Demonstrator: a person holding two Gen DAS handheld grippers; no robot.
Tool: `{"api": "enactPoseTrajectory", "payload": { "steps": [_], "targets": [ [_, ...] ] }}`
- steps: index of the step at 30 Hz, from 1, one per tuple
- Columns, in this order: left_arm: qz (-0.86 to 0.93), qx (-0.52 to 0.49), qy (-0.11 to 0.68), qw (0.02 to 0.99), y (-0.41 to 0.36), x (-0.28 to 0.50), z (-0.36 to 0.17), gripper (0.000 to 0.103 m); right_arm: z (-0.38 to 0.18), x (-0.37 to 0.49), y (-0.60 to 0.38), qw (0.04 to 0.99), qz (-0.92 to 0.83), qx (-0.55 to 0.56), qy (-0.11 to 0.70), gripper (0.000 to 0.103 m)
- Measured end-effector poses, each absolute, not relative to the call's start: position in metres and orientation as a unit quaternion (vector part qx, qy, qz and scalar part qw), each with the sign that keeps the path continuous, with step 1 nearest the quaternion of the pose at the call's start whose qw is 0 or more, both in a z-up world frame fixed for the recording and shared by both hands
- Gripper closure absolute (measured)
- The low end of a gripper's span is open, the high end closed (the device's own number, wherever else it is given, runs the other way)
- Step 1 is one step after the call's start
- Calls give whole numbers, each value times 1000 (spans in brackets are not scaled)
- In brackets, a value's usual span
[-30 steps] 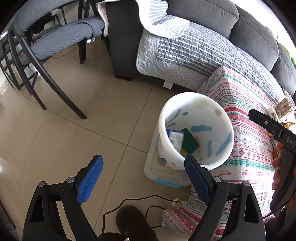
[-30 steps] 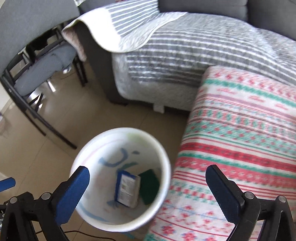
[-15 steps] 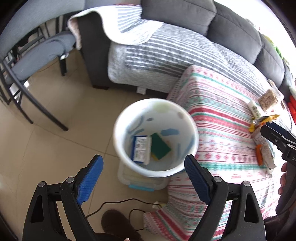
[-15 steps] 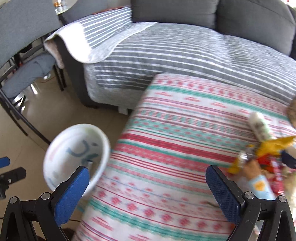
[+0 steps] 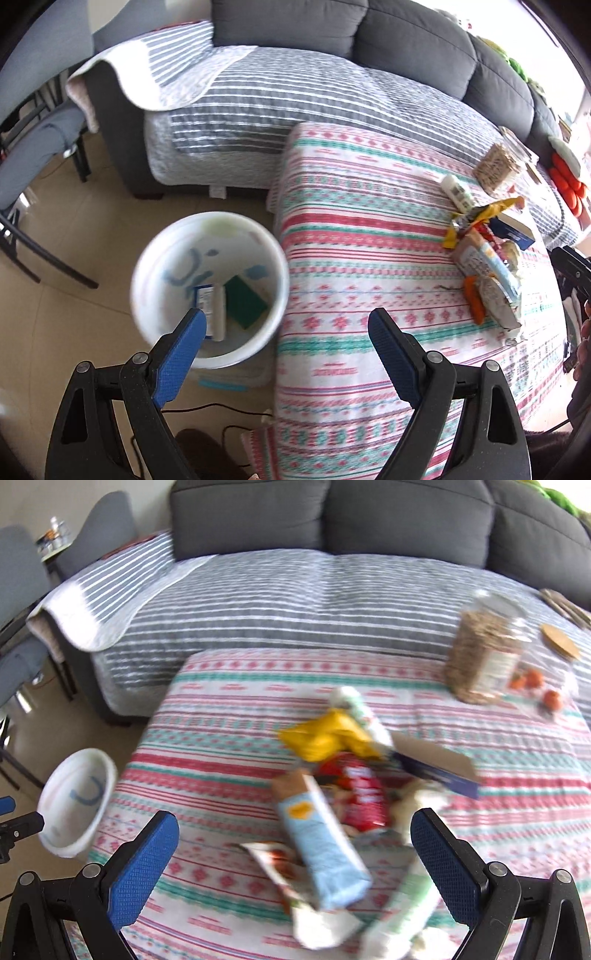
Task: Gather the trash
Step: 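Open the right tool to drop the blue box into the bin, then grasp the light blue milk carton with the left tool while the right tool grasps the white bottle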
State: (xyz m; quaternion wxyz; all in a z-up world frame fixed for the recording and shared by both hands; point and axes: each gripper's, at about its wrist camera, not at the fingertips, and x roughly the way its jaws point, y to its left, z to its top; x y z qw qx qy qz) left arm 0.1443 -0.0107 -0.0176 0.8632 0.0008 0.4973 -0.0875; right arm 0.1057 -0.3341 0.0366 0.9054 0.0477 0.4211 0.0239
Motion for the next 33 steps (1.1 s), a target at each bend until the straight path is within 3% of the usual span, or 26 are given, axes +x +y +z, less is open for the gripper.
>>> {"api": "enactPoseTrajectory", "payload": {
  "steps": [17,29,33],
  "targets": [
    [-158,37,498,852,-131,149,-25,12,18,64,-455,892,-60,103,437,0],
    [-222,7,496,840,-222,174,-32,12,-14,52,-493,868,-84,113,477,0],
    [-240,4,510,826,-249,177,-45,19,-18,53,-498,865,-85,116,481,0]
  ]
}}
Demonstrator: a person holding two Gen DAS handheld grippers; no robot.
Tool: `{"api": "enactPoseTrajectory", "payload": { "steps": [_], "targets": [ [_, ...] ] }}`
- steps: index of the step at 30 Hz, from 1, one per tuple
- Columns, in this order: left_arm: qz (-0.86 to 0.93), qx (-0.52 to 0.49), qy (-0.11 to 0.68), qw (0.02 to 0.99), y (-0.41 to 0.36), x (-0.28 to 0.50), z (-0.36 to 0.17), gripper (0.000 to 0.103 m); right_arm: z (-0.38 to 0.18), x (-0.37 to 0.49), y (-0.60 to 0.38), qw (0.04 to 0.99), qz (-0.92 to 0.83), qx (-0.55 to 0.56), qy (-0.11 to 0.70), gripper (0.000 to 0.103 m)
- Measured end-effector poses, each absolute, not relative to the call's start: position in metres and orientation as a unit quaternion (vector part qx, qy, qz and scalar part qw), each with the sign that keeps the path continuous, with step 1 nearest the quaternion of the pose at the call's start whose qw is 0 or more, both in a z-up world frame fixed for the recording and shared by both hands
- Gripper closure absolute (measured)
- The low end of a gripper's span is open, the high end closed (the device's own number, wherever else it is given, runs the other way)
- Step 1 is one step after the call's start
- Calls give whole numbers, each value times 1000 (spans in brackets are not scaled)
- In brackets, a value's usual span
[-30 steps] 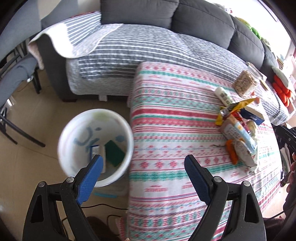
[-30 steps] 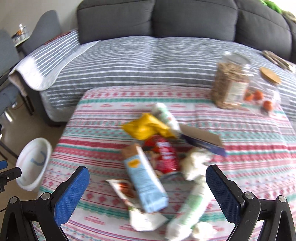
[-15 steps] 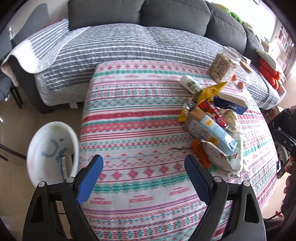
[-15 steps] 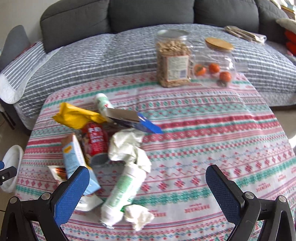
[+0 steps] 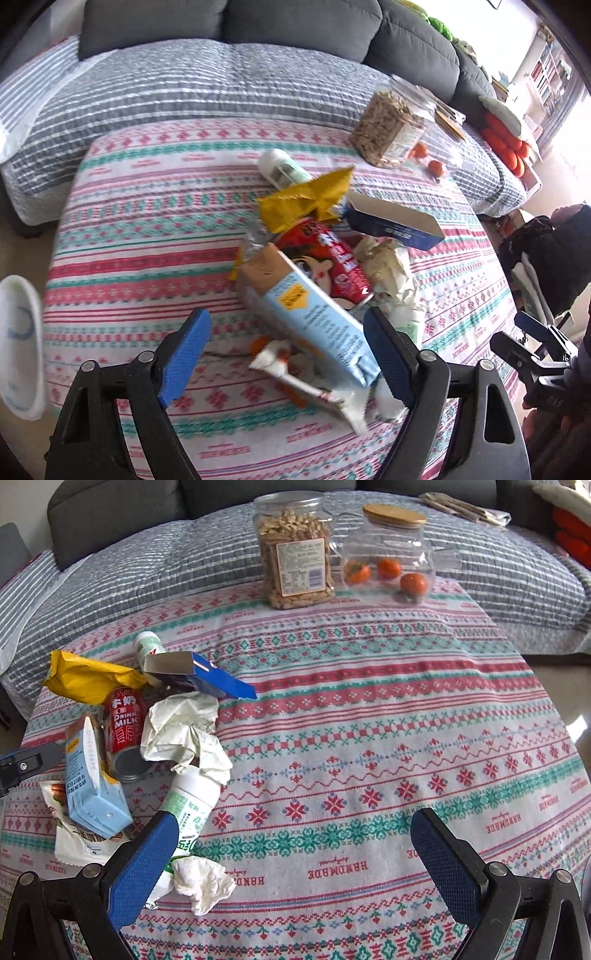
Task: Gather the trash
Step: 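Grasp the light blue milk carton with the left tool while the right tool grasps the white bottle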
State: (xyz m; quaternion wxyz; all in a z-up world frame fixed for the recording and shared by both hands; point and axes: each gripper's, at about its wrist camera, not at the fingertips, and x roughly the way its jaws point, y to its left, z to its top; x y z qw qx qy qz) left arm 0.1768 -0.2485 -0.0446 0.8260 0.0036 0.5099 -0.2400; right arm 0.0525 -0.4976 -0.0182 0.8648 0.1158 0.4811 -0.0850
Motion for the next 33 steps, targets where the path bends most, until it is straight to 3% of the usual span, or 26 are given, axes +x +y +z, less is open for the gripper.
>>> {"api": "enactPoseTrajectory", "payload": {
  "steps": [4,15,19,22,33],
  "targets": [
    [-245,11,519,819,-267,177,-58,29,-26,53,-502,859,-87,117,490,0],
    [-225,33,549,804,-275,180,-74,36,-33,57,-507,854,-87,119,498,0],
    [-199,50,554,807,-260,181,-76,55,-34,61,-502,853,-81,124,500,0],
    [-202,35,553,807,-249,183,-75,61,-34,63,-498,852,-76,125,502,0],
    [-232,-2,526,818,-220,171,-42,63,-34,80,-474,836,-33,148,526,0]
  ]
}}
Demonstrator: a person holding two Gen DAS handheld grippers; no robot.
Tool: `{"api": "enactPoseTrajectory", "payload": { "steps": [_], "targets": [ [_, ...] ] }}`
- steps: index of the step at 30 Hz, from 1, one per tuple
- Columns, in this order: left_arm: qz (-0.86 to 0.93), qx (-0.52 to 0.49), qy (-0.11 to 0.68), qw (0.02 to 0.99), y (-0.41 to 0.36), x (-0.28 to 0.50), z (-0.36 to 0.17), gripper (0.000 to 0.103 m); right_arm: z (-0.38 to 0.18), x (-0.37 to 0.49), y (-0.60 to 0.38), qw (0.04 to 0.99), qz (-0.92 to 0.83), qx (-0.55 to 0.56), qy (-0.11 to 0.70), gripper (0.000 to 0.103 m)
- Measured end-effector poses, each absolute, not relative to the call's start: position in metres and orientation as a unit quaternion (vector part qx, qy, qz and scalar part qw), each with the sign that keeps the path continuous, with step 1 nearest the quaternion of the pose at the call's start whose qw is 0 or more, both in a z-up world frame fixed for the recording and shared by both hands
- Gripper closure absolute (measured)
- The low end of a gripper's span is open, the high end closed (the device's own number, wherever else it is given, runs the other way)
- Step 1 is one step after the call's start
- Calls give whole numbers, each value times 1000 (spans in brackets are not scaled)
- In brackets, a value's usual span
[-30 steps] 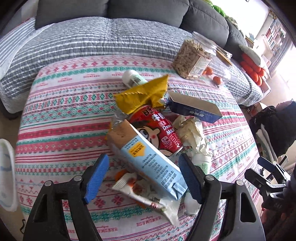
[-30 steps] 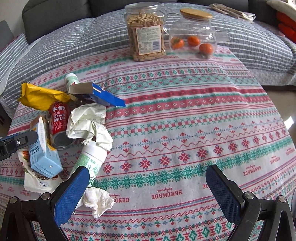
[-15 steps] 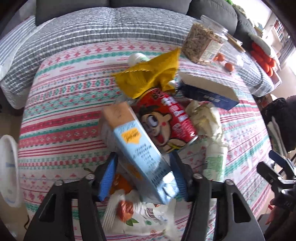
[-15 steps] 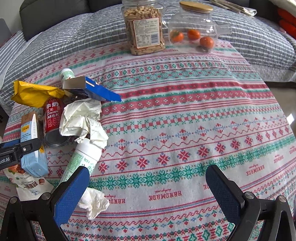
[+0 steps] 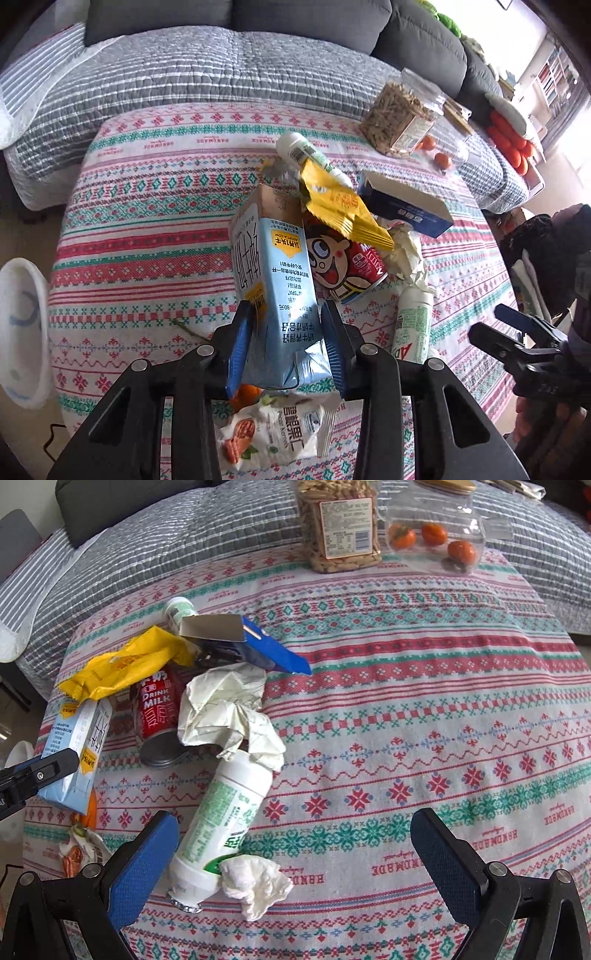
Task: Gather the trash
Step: 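Grasp the light blue milk carton with the left tool while the right tool grasps the white bottle, then carry the milk carton and white bottle over the white bin with both tools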
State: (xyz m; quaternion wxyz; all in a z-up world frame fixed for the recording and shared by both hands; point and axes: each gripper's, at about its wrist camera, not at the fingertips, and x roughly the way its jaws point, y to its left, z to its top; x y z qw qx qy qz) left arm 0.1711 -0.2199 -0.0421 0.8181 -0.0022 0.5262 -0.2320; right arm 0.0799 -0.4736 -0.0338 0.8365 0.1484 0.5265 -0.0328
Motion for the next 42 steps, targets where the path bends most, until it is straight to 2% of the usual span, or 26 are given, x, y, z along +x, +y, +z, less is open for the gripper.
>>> {"api": "enactPoseTrajectory", "payload": {
  "steps": [5,12,19,21,26,42],
  "targets": [
    [-229,6,516,825,-203,164,-33,63,-42,92,-453,823,-4,166,544,2],
    [-216,3,523,825,-182,163,-37,63,-64,107,-428,794,20,172,583,24],
    [-205,-2,528,824,-165,162,-38,63,-76,119,-410,788,17,148,598,38],
    [-203,-3,527,825,-160,162,-38,63,-78,122,-407,786,17,144,601,48],
    [-197,-2,527,827,-153,161,-38,63,-84,128,-402,781,15,142,609,60],
    [-191,-9,520,832,-130,155,-31,63,-46,106,-404,812,46,152,561,62]
  ]
}}
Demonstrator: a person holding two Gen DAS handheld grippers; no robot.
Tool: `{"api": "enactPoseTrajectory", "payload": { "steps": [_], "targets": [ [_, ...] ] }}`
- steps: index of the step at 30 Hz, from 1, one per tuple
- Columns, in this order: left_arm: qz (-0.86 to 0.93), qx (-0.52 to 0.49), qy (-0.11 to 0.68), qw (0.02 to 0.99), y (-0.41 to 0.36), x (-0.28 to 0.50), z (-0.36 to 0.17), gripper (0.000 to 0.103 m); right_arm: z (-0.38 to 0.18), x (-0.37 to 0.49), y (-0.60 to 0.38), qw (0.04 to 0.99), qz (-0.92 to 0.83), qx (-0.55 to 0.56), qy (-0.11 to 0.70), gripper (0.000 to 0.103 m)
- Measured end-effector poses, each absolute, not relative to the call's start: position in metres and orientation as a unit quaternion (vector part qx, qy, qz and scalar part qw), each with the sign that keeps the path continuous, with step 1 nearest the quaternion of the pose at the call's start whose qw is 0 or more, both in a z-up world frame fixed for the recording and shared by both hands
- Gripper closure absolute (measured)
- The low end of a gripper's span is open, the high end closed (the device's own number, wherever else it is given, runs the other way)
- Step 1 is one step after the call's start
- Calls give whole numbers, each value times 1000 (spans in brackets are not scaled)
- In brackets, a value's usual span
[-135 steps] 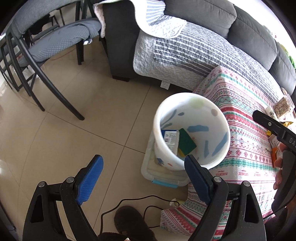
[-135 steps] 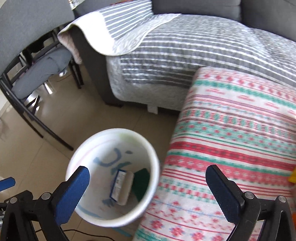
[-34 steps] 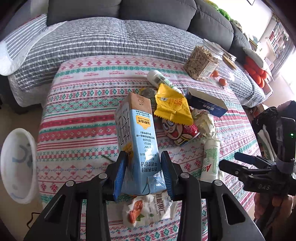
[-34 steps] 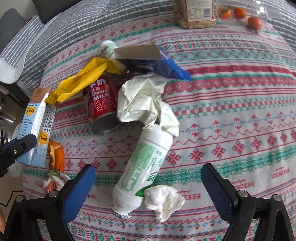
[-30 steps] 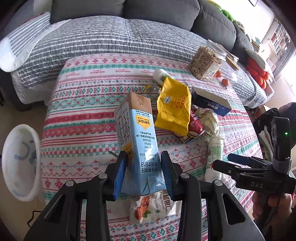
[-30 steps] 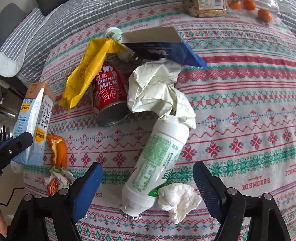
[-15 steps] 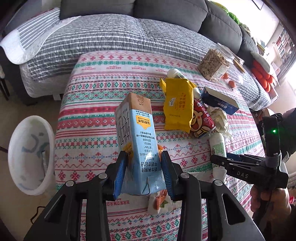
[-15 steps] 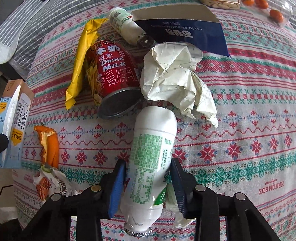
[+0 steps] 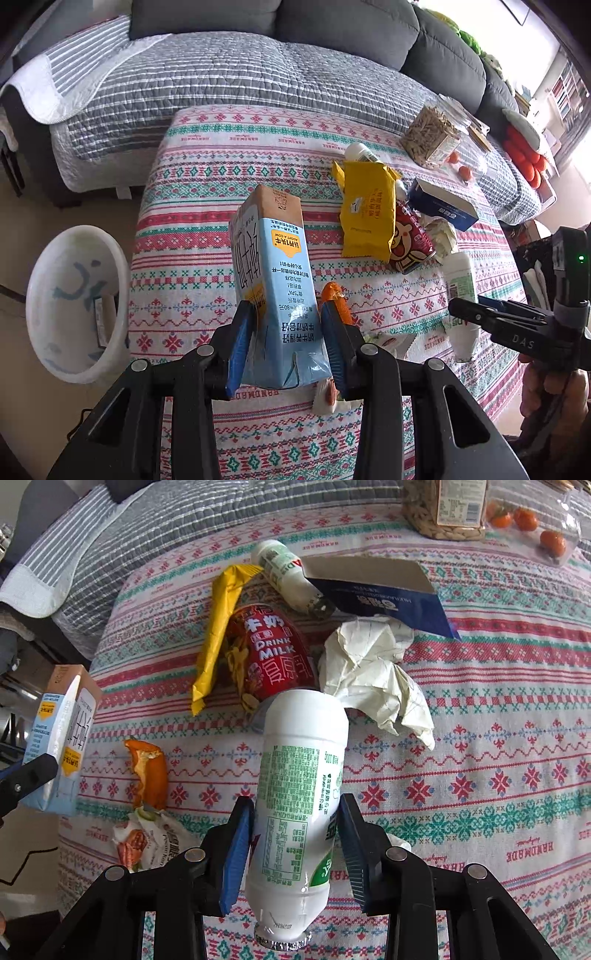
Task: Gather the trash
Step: 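Carry the milk carton and white bottle over the white bin with both tools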
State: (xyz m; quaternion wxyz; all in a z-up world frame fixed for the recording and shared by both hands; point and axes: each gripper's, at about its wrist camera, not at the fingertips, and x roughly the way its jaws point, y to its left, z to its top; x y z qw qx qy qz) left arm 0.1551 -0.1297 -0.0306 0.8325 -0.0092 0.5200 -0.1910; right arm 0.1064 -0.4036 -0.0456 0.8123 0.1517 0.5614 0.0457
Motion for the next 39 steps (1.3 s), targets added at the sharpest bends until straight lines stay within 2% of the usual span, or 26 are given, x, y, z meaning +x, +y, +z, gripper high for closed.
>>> {"api": "enactPoseTrajectory", "payload": {
  "steps": [17,39],
  "targets": [
    [-171,-32,503,846,-79,152,-14,63,15,92,-375,850,92,153,496,62],
    [-81,-80,505,855,51,147,-23,63,30,134,-243,845,192,132,481,62]
  ]
}}
